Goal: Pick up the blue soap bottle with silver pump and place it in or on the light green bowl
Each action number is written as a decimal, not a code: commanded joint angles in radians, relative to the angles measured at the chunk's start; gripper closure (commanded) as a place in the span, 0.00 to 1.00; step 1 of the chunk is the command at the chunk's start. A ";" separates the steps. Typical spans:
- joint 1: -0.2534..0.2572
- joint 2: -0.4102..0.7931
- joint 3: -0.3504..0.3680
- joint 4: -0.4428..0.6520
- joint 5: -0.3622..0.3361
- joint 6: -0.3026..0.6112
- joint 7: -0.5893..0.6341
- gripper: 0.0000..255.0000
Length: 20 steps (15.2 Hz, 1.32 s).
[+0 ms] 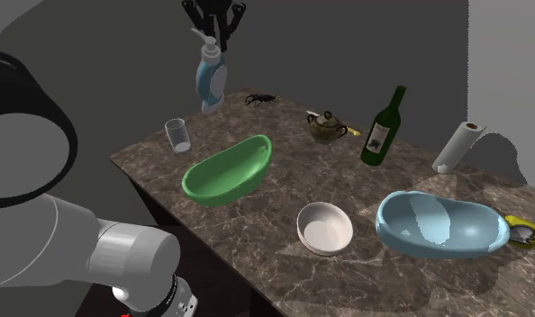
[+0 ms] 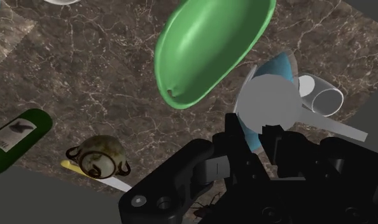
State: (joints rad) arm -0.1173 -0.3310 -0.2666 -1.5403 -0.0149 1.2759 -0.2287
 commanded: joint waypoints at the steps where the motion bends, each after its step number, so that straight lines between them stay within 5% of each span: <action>1: 0.000 -0.020 0.005 -0.049 -0.004 0.031 0.005 1.00; 20: -0.015 -0.146 0.012 -0.434 -0.030 0.291 0.014 1.00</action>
State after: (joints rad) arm -0.1314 -0.4729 -0.2539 -1.9579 -0.0439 1.5546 -0.2151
